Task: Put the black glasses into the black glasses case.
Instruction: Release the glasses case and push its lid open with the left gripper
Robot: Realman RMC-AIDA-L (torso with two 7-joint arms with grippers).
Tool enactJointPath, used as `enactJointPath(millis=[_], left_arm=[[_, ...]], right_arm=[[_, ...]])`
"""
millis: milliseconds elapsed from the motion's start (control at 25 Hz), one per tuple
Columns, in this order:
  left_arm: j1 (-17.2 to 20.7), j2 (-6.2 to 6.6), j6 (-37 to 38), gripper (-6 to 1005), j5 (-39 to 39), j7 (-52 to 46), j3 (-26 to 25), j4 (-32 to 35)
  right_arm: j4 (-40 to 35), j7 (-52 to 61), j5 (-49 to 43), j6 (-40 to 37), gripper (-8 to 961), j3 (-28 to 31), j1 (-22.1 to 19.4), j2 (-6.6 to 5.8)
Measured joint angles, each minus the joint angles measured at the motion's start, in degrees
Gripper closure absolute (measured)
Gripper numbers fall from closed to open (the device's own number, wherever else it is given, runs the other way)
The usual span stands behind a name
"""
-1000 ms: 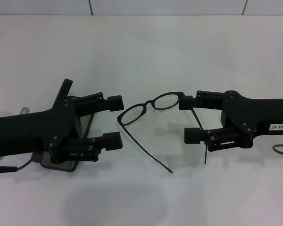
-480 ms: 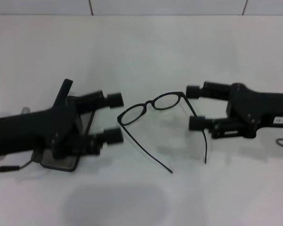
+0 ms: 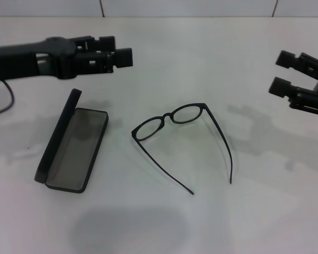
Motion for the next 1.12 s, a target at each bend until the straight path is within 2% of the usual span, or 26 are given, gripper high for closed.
enactJointPath(millis=[80,240,320,440,560,680,960,1080,1120], left_arm=[[0.53,0.16,-2.92,145,6.95,-10.27,2.61,10.29],[0.48,0.23,-4.1,161,22.12,-23.5,7.17,24.0],[0.53,0.23,-3.96,170,30.25,-27.67,11.84,28.55],[0.59,0.23,-3.87,182,46.65,-35.04,22.56,33.56],[0.65,0.14,-4.2,195,57.22,-40.89,31.27,35.09],[0.58,0.15,-4.93,207,61.17,-43.66,35.83,34.37],[-0.01,0.11,-7.81,236,61.97,-43.93,37.22,28.01],[-0.27,0.19,-9.22,380,62.1,-43.8,37.18,25.87],[-0.54,0.23,-9.83,388,62.19,-43.79,37.09,24.85]], right_arm=[[0.01,-0.58,0.07,0.08,80,1.22,-0.94,0.0],[0.16,-1.67,0.08,0.5,80,2.04,-1.83,0.1],[0.18,-2.08,0.06,1.0,80,2.06,-1.87,0.26],[0.19,-2.36,-0.04,1.54,80,2.09,-1.77,0.34],[0.19,-2.42,-0.2,1.85,81,2.03,-1.35,0.37],[0.16,-2.43,-0.22,2.01,81,1.91,-1.17,0.42],[0.15,-2.45,-0.25,1.93,80,1.85,-1.2,0.5],[0.14,-2.45,-0.25,1.76,80,1.94,-1.41,0.55],[0.14,-2.45,-0.25,1.71,80,1.94,-1.45,0.55]])
